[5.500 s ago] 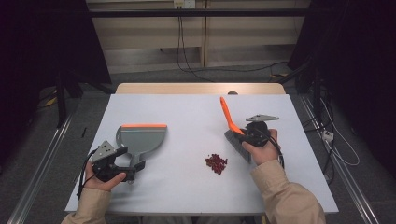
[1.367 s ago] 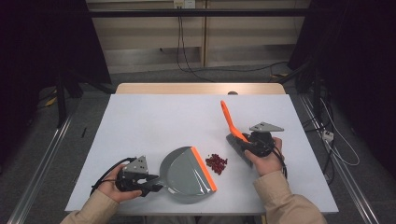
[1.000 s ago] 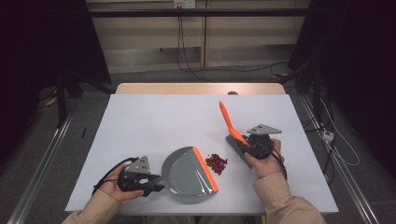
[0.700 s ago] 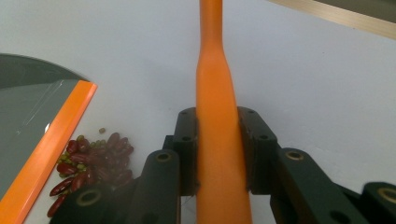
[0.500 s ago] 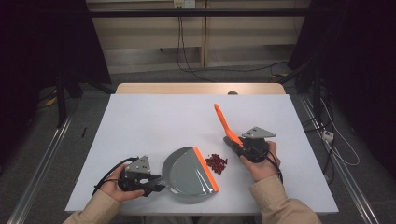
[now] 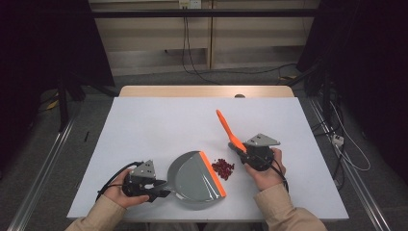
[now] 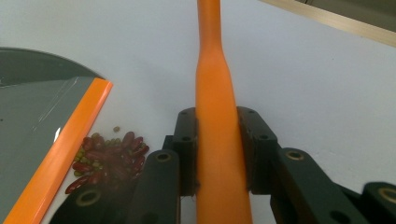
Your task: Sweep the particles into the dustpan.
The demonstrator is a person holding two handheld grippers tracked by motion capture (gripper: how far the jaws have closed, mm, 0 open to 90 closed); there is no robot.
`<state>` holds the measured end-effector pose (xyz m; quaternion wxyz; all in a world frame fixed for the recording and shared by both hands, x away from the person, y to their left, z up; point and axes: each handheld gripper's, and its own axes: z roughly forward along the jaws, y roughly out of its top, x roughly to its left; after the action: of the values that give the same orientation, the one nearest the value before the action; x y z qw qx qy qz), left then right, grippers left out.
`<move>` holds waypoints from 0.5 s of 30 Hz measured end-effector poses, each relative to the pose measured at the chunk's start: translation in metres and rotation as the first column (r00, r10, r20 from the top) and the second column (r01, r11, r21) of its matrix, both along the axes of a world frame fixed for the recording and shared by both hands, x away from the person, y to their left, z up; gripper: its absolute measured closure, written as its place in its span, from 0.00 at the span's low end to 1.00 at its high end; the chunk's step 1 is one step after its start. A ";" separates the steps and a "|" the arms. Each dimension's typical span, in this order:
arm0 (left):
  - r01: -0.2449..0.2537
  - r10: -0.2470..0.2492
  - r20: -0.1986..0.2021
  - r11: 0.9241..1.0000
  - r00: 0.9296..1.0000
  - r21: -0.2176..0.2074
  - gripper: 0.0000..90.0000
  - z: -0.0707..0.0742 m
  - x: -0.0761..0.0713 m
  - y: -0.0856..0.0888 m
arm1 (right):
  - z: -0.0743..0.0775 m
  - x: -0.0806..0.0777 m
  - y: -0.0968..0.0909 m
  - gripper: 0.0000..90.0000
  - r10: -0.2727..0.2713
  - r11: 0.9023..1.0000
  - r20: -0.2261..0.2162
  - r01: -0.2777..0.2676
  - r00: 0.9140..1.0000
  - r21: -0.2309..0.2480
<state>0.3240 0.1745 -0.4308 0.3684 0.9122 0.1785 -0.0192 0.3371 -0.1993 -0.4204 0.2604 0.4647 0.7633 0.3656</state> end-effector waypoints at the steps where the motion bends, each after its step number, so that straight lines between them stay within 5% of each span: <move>1: 0.001 -0.001 0.000 1.000 1.000 0.000 0.70 0.000 0.000 0.000 | 0.000 -0.001 0.001 0.79 0.001 1.000 0.000 -0.001 1.000 -0.002; 15: -0.006 0.006 -0.015 1.000 1.000 -0.001 0.70 0.000 0.002 -0.004 | -0.003 -0.009 0.016 0.79 0.017 1.000 0.014 -0.017 1.000 0.003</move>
<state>0.3256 0.1710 -0.4310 0.3677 0.9112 0.1838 -0.0251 0.3278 -0.1837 -0.4229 0.2619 0.4560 0.7649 0.3721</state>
